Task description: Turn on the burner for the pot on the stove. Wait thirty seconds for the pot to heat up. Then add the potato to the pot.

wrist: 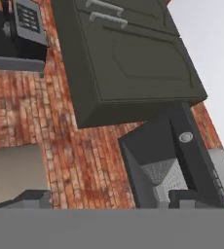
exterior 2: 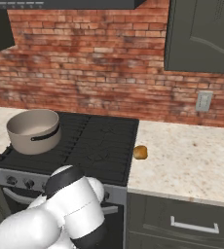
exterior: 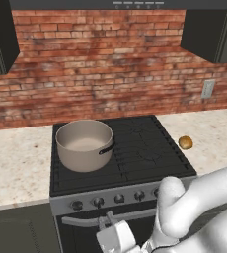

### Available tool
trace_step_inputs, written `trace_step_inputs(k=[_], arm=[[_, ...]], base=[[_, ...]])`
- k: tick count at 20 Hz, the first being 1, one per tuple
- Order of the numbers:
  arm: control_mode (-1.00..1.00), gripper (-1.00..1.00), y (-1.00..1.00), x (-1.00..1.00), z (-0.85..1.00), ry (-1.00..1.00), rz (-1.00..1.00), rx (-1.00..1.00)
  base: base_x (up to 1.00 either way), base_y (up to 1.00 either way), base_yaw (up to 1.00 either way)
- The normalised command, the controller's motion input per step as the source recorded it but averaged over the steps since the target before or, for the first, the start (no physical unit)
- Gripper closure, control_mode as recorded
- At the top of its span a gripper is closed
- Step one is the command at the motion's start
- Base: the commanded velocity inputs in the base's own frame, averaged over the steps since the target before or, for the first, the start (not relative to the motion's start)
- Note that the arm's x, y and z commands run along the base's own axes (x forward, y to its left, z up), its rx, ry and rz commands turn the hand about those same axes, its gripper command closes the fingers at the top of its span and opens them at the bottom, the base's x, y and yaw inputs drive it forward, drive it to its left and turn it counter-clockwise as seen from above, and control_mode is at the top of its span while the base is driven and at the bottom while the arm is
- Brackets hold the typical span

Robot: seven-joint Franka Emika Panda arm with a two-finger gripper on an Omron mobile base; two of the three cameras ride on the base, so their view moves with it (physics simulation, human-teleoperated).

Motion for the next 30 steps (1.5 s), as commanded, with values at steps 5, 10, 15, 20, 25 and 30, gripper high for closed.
trace_step_inputs(k=[5, 10, 15, 20, 25, 30], arm=[[-1.00, -1.00, -0.15, -0.65, 1.00, 0.01, -0.07, 0.42], [-1.00, -1.00, -0.08, -0.68, 1.00, 0.12, -0.12, 0.49], [-1.00, -1.00, 0.00, -0.69, 0.99, 0.27, -0.33, 0.43], [-1.00, -1.00, -0.09, -0.22, 0.66, 0.55, -0.51, 0.17], [-1.00, -1.00, -0.43, -0.07, 0.76, 0.50, -0.23, 0.10], [-1.00, -1.00, -0.31, 0.00, 0.27, 0.32, -0.07, 0.18]], base=[[0.00, 0.00, 0.00], [0.00, 0.00, 0.00], [0.00, 0.00, 0.00], [0.00, 0.00, 0.00], [0.00, 0.00, 0.00], [0.00, 0.00, 0.00]])
